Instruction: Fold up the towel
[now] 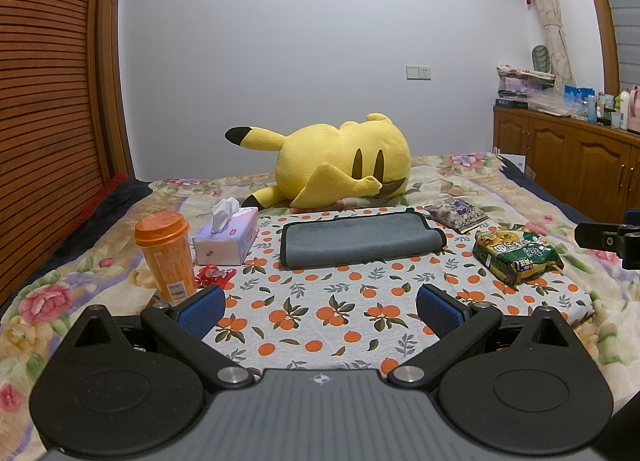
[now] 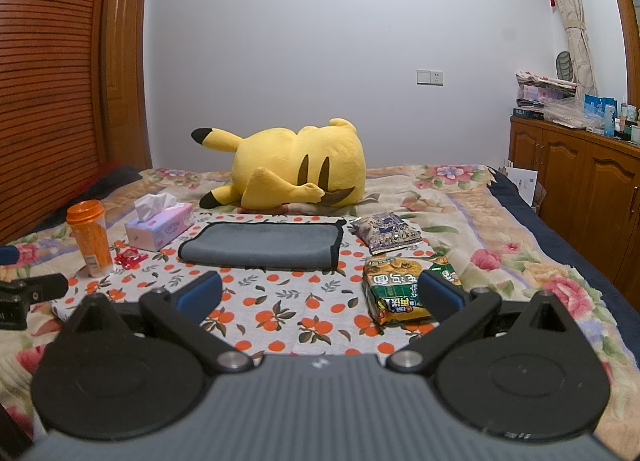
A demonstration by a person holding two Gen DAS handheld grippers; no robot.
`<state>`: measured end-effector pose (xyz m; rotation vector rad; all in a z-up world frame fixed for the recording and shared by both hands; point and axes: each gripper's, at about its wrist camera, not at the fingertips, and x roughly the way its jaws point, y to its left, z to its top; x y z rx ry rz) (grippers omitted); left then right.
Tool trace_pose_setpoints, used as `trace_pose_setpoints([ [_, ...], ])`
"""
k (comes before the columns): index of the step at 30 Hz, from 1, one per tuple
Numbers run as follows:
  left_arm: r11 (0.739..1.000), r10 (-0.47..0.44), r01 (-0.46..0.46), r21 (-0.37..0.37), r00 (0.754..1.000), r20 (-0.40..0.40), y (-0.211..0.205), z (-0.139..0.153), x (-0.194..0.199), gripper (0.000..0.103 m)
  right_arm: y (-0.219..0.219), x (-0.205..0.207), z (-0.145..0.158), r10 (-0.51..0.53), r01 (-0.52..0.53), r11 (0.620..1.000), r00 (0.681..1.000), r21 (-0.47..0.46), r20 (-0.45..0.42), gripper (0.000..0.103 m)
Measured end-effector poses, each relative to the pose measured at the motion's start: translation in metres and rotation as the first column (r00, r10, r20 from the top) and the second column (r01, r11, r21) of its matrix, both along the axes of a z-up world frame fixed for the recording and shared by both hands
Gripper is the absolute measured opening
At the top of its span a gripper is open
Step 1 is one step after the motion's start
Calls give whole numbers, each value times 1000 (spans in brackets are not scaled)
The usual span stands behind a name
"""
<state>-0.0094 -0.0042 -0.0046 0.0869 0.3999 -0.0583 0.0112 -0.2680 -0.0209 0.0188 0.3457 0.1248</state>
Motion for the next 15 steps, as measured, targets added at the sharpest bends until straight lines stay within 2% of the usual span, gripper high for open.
trace_pose_setpoints([
  [15, 1000, 1, -1, 1, 1000, 0, -1, 0, 0, 103, 0, 0, 0, 0, 0, 1000, 1000, 1, 0, 103],
])
